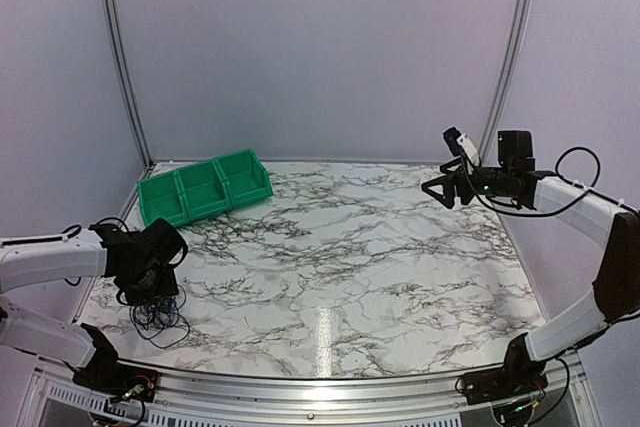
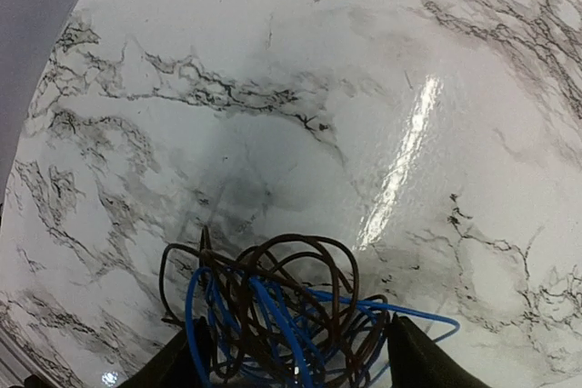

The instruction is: Untangle the cables

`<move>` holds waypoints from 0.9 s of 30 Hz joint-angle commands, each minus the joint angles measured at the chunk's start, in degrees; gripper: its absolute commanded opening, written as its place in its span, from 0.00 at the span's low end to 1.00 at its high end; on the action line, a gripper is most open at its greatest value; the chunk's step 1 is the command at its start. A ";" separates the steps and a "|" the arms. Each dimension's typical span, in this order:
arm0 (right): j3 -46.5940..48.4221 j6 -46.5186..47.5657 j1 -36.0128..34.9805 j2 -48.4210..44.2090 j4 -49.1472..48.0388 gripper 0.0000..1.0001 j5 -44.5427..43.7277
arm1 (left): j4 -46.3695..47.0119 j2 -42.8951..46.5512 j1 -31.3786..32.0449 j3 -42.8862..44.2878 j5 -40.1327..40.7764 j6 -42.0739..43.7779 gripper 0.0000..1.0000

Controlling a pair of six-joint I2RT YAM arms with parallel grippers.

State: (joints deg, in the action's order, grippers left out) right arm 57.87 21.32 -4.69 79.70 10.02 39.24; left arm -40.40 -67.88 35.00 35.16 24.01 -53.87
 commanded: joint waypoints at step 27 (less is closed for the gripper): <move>6.45 10.81 -15.66 7.81 11.72 0.84 -0.43 | 24.85 -13.84 19.33 19.22 -17.16 35.13 0.68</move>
State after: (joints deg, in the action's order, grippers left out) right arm 60.77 27.35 -16.91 86.50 15.97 39.53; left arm -5.54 -87.35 54.76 54.11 -0.16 -26.35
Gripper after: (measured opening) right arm 0.857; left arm 0.650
